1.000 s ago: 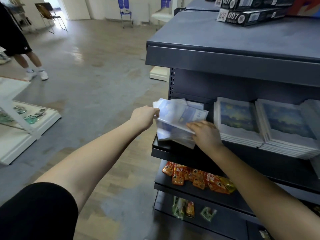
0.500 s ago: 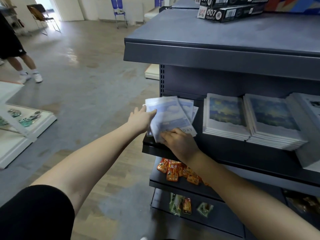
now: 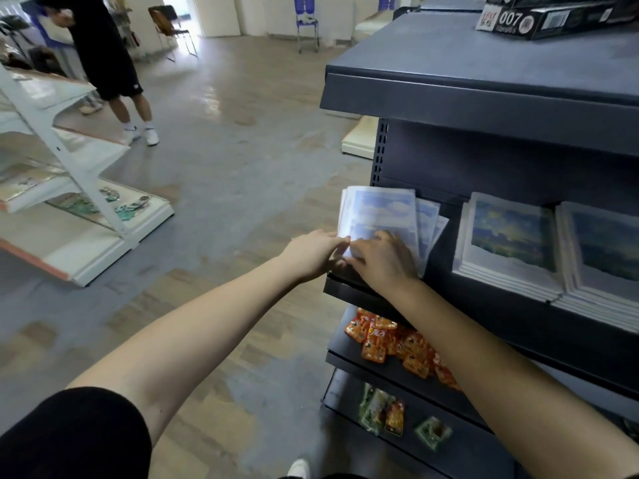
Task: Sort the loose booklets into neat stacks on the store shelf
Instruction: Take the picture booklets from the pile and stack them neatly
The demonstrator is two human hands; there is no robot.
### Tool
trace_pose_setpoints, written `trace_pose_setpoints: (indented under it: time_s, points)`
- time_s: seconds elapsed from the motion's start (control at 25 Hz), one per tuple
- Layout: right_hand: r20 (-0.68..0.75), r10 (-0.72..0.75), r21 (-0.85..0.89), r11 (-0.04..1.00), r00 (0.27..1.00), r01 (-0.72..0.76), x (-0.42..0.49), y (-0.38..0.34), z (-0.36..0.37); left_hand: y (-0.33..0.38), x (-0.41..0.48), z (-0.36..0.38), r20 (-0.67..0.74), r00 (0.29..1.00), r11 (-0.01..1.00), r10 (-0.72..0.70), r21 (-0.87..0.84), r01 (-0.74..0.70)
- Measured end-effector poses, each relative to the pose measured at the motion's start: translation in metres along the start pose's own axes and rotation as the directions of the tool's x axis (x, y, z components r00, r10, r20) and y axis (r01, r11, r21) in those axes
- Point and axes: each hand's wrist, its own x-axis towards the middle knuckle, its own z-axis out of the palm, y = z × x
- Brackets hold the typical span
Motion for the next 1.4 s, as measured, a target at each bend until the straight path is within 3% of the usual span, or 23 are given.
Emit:
trace_pose_setpoints:
  time_s: [0.16,0.32,0.44,0.52,0.64,0.88,1.24,1.4]
  points:
    - [0.088,0.003,0.050,0.999,0.996,-0.007,-0.003,0.044,0.015,0.008,0.010,-0.010,0.012,0.999,0.999,-0.040,0.024,0.040]
    - [0.037,0.036,0.034,0.999,0.999,-0.038,-0.004,0.048,0.019,0.016,0.017,-0.013,0.064,0.996,0.997,-0.070,-0.021,0.071]
    - [0.011,0.047,0.119,0.992,0.999,-0.048,-0.008,0.049,0.024,0.026,0.017,-0.010,0.054,0.996,0.995,-0.074,-0.065,0.078]
    - [-0.030,0.045,0.183,0.982,0.999,-0.039,-0.011,0.055,0.027,0.032,0.016,-0.009,0.013,0.994,0.970,-0.107,-0.217,0.107]
    - [-0.122,0.007,0.177,0.984,0.993,0.014,-0.013,0.065,0.030,0.045,0.020,-0.013,-0.063,0.963,0.847,-0.262,-0.493,0.198]
    - [-0.269,-0.030,0.184,0.979,0.963,0.082,-0.022,0.080,0.022,0.066,0.038,-0.018,-0.086,0.943,0.752,-0.323,-0.627,0.201]
    - [-0.325,-0.008,0.163,0.984,0.946,0.065,-0.041,0.142,-0.009,0.115,0.079,-0.011,-0.128,0.979,0.801,-0.159,-0.596,0.052]
    - [-0.305,0.138,0.210,0.975,0.942,-0.075,-0.073,0.169,-0.015,0.149,0.093,-0.001,-0.143,0.989,0.822,0.031,-0.559,-0.107]
